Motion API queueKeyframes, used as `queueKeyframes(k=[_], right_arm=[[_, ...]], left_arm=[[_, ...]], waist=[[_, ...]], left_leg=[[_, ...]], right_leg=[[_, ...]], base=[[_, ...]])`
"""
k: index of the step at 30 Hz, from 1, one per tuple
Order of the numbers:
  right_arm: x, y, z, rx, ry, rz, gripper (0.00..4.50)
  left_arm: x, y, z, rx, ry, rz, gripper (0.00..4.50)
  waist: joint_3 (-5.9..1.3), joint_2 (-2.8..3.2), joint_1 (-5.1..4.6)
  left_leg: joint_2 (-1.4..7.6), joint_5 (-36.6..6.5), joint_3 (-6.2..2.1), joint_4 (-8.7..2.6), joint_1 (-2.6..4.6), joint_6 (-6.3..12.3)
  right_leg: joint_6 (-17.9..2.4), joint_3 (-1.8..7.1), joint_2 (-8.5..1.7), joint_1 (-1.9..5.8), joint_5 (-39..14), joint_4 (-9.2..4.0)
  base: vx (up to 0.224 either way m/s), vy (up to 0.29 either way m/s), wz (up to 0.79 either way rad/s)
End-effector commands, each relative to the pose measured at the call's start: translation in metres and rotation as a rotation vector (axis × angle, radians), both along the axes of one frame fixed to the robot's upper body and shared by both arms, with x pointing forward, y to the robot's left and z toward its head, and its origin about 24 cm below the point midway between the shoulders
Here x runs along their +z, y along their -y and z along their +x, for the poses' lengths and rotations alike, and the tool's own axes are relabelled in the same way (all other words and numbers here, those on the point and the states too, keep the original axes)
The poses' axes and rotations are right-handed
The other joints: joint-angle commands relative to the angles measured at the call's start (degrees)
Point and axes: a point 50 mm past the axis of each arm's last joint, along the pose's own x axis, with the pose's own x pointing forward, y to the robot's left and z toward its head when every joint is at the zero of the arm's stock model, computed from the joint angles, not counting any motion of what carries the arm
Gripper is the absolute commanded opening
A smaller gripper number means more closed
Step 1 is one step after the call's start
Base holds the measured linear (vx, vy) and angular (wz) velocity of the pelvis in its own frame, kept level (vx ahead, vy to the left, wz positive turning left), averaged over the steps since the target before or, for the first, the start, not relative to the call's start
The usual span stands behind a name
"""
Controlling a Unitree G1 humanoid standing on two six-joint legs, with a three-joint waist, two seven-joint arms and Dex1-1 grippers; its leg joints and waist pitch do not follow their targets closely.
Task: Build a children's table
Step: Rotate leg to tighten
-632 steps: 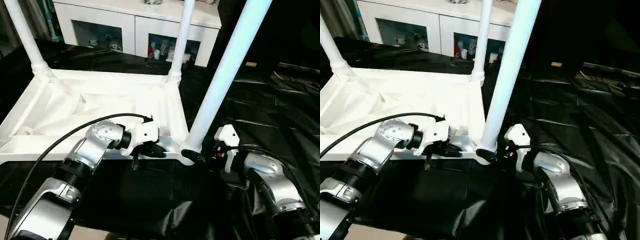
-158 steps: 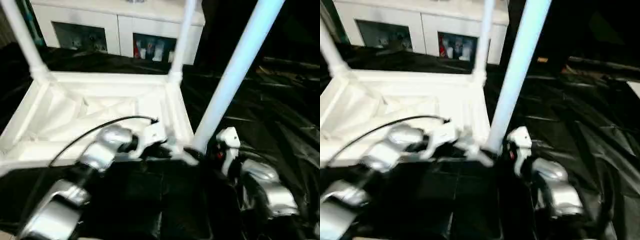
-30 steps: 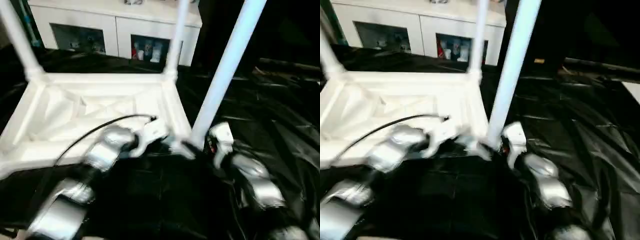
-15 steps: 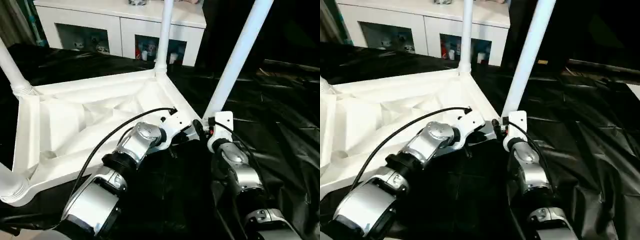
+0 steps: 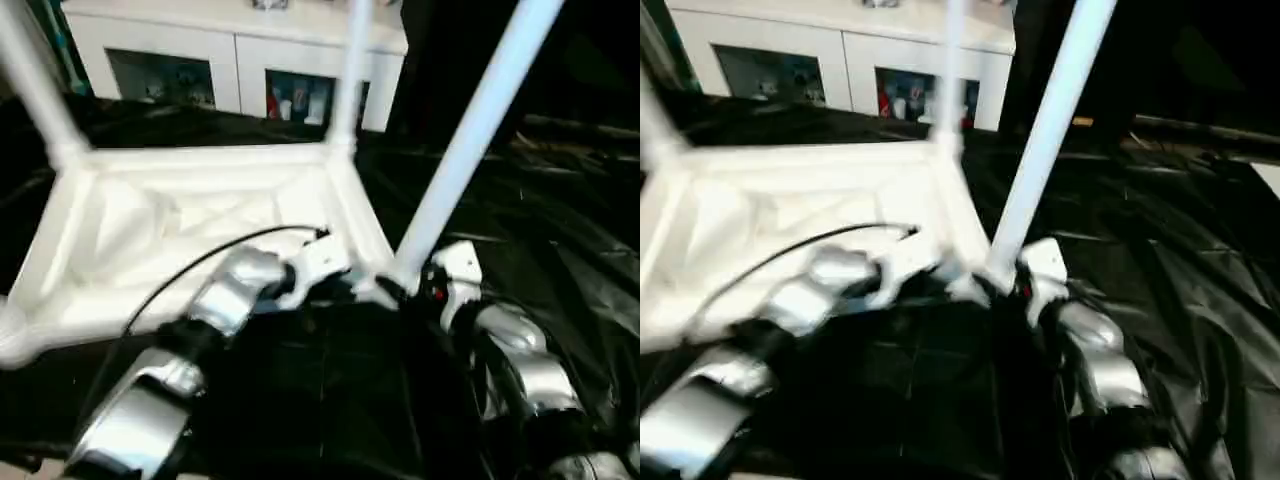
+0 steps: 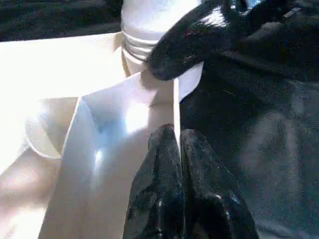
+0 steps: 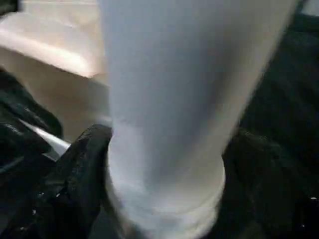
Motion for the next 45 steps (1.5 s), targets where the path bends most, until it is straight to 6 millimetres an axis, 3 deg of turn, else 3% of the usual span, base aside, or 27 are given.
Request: queueKeyframes(k=[1,5,8,21,26,27,28,30,33,36,37,38,43,45], right_arm=[[0.010,0.009,-0.002,0.052,0.012,0.013,3.91],[0.010,0.013,-0.011,0.177,-0.016,-0.001,3.91],[0.011,0.013,-0.012,0.200,-0.024,0.007,3.73],[0.008,0.009,-0.016,0.245,-0.054,0.007,2.73],[0.001,0.011,-0.009,0.096,-0.045,-0.014,2.68],[-0.002,0.012,-0.005,0.020,-0.046,-0.035,2.67],[-0.009,0.013,0.003,-0.135,-0.052,-0.049,2.67],[-0.012,0.013,0.006,-0.211,-0.057,-0.049,2.66],[-0.018,0.006,0.017,-0.408,-0.079,-0.054,2.66],[-0.019,-0.002,0.023,-0.506,-0.097,-0.056,2.66],[-0.019,-0.005,0.025,-0.530,-0.097,-0.055,2.66],[-0.018,-0.010,0.027,-0.537,-0.096,-0.053,2.66],[-0.014,-0.028,0.033,-0.498,-0.072,-0.048,2.66],[-0.011,-0.029,0.033,-0.481,-0.069,0.028,3.22]], left_arm=[[-0.009,0.002,-0.015,-0.102,-0.069,-0.036,0.00],[-0.007,-0.015,-0.019,-0.139,-0.076,-0.008,0.00],[-0.007,-0.019,-0.020,-0.140,-0.078,-0.006,0.00],[-0.007,-0.018,-0.023,-0.136,-0.088,-0.014,0.00],[-0.010,-0.014,-0.021,-0.095,-0.094,-0.012,0.00],[-0.012,-0.012,-0.018,-0.057,-0.088,-0.011,0.00],[-0.014,-0.004,-0.012,0.018,-0.081,-0.016,0.00],[-0.015,0.001,-0.008,0.063,-0.068,-0.015,0.00],[-0.017,0.020,0.004,0.218,-0.039,-0.011,0.00],[-0.017,0.031,0.010,0.308,-0.038,-0.012,0.00],[-0.017,0.034,0.012,0.337,-0.034,-0.009,0.00],[-0.016,0.037,0.014,0.367,-0.023,-0.005,0.00],[-0.016,0.044,0.017,0.375,0.015,0.026,0.00],[-0.015,0.043,0.016,0.358,0.010,0.022,0.00]], waist=[[-3.17,-0.51,0.06],[-3.06,-0.33,0.07],[-3.13,-0.65,-0.04],[-3.21,-0.59,0.00],[-3.16,-0.56,-0.17],[-3.19,-0.60,-0.25],[-3.09,-0.49,-0.69],[-3.22,-0.58,-1.03],[-3.26,-0.56,-1.28],[-3.34,-0.66,-1.25],[-3.48,-0.30,-1.17],[-3.60,-0.56,-1.24],[-3.85,-0.60,-0.86],[-3.80,-0.73,-0.73]], left_leg=[[3.82,-12.35,-1.80,-3.97,0.37,3.85],[3.95,-12.52,-1.76,-4.09,0.34,3.91],[3.82,-11.18,-1.66,-3.95,0.22,3.79],[3.75,-10.06,-1.58,-3.80,0.33,3.78],[3.72,-10.60,-1.70,-3.92,0.26,3.01],[3.67,-10.99,-1.69,-3.94,0.26,2.85],[3.56,-12.17,-1.73,-4.10,0.40,1.52],[3.54,-12.98,-2.01,-4.13,0.28,0.44],[3.42,-14.28,-1.87,-3.98,0.72,0.19],[3.29,-12.85,-1.76,-3.87,0.43,0.96],[3.27,-12.66,-1.76,-3.85,0.63,0.98],[3.14,-12.42,-1.59,-3.67,0.70,1.24],[3.13,-8.73,-1.59,-3.50,0.10,3.41],[3.19,-8.68,-1.52,-3.45,0.23,4.01]], right_leg=[[-10.70,2.85,-4.92,2.23,-17.86,-5.07],[-11.25,2.87,-4.87,2.16,-16.19,-4.90],[-11.82,2.86,-4.88,2.22,-14.65,-4.69],[-11.94,2.87,-4.83,2.28,-13.76,-4.52],[-11.53,2.82,-4.92,2.25,-15.51,-4.66],[-11.30,2.81,-4.87,2.26,-16.22,-4.73],[-10.75,2.80,-4.82,1.91,-18.65,-5.01],[-10.09,2.66,-4.91,2.18,-20.66,-5.05],[-10.12,2.84,-4.97,1.73,-21.06,-5.36],[-10.13,2.88,-4.88,1.94,-18.64,-5.18],[-10.19,2.88,-4.84,1.88,-18.08,-5.17],[-10.42,2.87,-4.72,1.86,-16.88,-5.15],[-11.28,2.78,-4.74,2.54,-10.18,-4.40],[-11.59,2.74,-4.80,2.53,-9.77,-4.41]], base=[[0.000,0.000,0.00],[0.000,0.000,0.00],[0.000,0.000,0.00],[0.000,0.000,0.00],[0.000,0.000,0.00],[0.000,0.000,0.00],[0.000,0.000,0.00],[0.000,0.000,0.00],[0.000,0.000,0.00],[0.000,0.000,0.00],[0.000,0.000,0.00],[0.000,0.000,0.00],[0.000,0.000,0.00],[0.000,0.000,0.00]])
